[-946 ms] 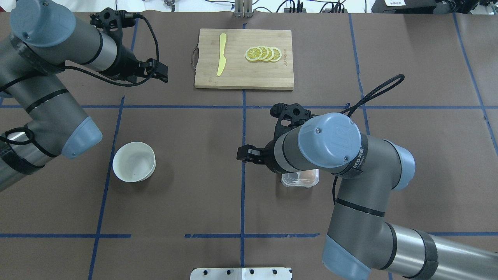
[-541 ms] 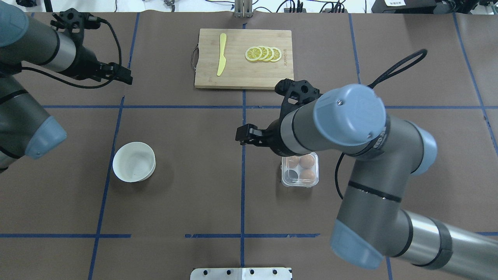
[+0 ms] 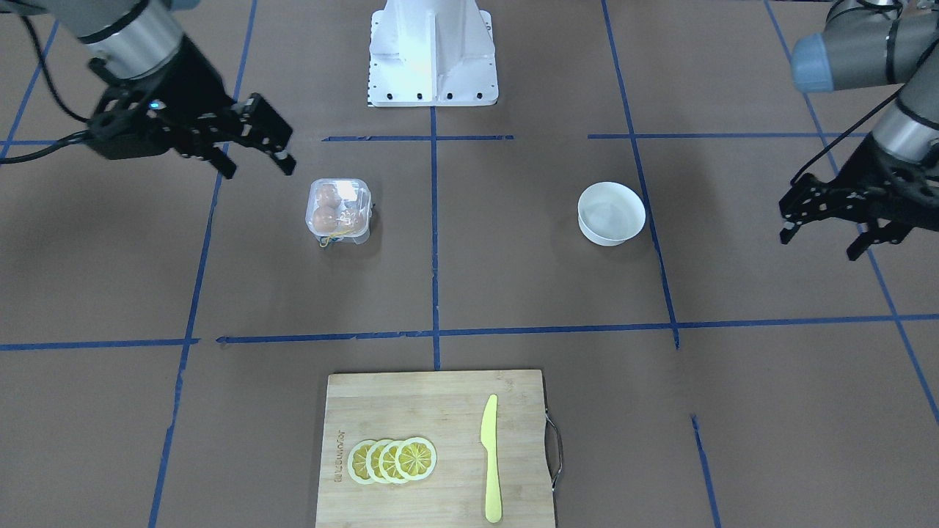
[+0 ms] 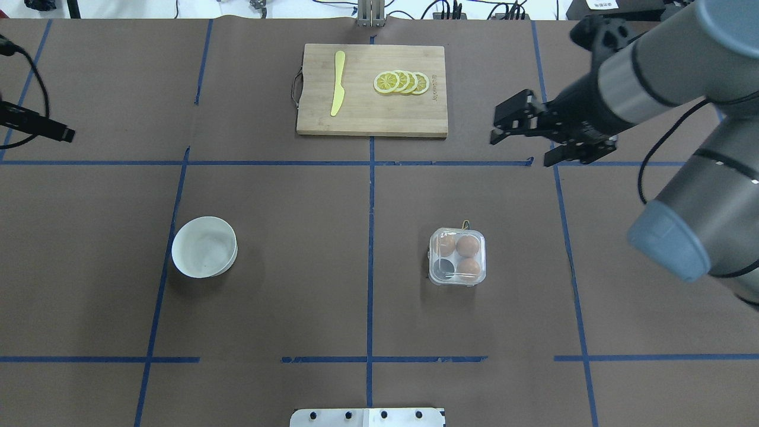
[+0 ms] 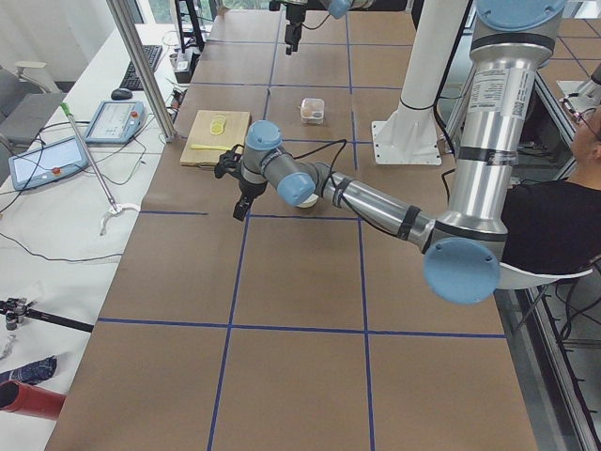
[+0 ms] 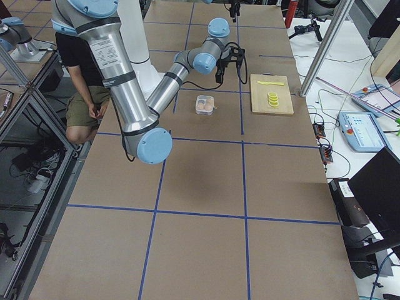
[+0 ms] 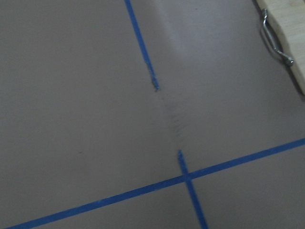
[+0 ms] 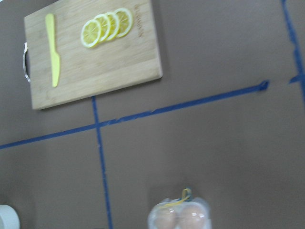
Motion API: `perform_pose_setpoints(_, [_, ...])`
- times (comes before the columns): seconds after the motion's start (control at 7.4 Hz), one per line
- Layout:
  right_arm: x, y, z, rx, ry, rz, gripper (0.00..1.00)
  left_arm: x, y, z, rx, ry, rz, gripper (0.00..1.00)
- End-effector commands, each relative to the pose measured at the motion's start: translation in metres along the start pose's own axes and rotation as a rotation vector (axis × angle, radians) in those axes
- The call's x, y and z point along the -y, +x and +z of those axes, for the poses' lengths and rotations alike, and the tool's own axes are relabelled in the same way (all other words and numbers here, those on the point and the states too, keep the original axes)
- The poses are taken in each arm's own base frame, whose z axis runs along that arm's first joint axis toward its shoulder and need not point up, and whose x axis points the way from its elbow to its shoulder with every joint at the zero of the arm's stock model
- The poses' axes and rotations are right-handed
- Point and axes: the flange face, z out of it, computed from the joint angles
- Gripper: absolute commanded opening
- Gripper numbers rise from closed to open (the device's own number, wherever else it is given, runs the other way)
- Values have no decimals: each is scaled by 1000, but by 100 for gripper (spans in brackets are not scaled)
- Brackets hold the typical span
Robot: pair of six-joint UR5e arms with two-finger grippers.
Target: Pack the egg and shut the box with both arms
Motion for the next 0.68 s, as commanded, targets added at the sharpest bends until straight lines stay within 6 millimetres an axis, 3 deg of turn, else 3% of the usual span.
perform_pose_setpoints(0.0, [61, 167, -58, -95, 34, -161, 100, -68, -105, -37, 38, -33, 123, 99])
perform_pose_setpoints(0.14, [69, 254, -68, -168, 22, -264, 100, -85, -148, -50, 62, -36, 123, 99])
perform_pose_setpoints(0.27, [82, 324, -82, -216, 6, -319, 100, -95, -169, -62, 81, -47, 106, 99])
perform_pose_setpoints(0.41, [74, 387, -86, -261, -42, -357, 100, -101, -186, -73, 93, -93, 27, 99])
perform_pose_setpoints(0.54, [60, 419, -83, -275, -76, -382, 100, -105, -196, -69, 89, -167, -59, 99])
